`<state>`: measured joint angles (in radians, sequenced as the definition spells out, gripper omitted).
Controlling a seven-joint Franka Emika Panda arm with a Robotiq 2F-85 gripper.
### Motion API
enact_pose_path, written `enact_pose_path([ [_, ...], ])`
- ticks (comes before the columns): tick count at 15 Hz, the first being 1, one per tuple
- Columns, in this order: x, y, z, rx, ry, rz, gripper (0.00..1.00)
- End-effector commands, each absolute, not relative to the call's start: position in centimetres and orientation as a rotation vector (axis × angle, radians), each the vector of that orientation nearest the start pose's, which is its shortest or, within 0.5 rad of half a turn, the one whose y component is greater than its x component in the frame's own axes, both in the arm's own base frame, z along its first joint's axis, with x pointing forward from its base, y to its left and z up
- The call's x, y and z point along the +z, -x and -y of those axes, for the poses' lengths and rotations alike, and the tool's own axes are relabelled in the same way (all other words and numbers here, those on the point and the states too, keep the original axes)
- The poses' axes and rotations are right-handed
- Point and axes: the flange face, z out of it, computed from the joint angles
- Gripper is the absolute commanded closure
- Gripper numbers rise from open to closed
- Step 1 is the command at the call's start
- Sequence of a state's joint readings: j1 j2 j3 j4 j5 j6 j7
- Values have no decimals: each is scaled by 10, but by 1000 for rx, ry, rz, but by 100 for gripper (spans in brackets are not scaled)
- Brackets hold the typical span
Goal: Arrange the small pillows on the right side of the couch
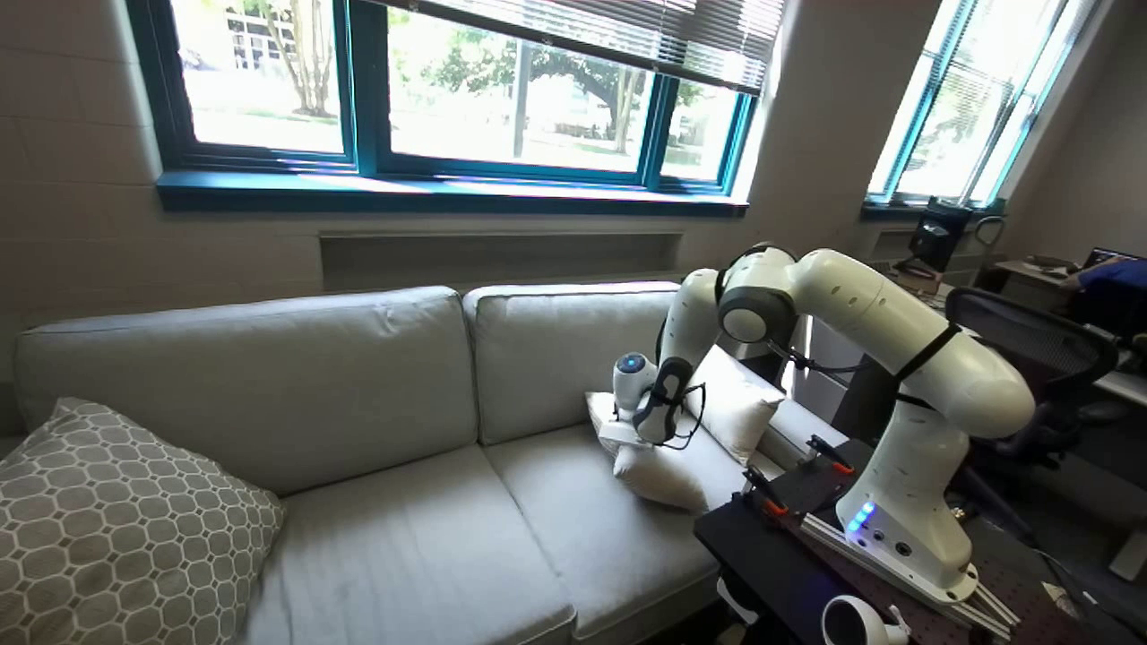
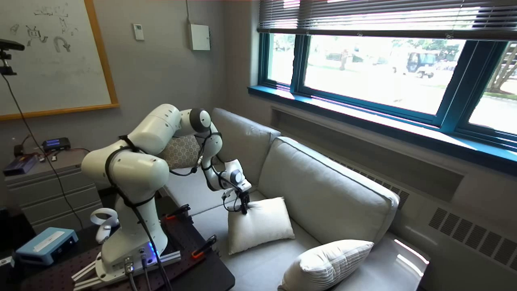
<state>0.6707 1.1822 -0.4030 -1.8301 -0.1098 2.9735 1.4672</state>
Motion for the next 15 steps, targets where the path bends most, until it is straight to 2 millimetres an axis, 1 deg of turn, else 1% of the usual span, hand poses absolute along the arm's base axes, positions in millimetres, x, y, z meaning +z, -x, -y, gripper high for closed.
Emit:
enact_pose_path([
  [1, -23, -518, -105, -692, 2996, -1312, 96],
  [4, -7, -482, -56, -741, 2978, -1176, 96],
  [6, -4, -466, -20, -751, 2953, -1087, 96],
  [7, 6, -498, -18, -716, 2965, -1064, 96],
  [8, -3, -489, 6, -660, 2977, -1072, 96],
  [11, -11, -490, 47, -533, 2956, -1098, 96],
  [12, -17, -485, 68, -501, 2942, -1128, 96],
  [13, -22, -479, 84, -472, 2931, -1170, 96],
  [14, -29, -468, 101, -450, 2929, -1246, 96],
  [15, -34, -464, 119, -434, 2922, -1344, 96],
])
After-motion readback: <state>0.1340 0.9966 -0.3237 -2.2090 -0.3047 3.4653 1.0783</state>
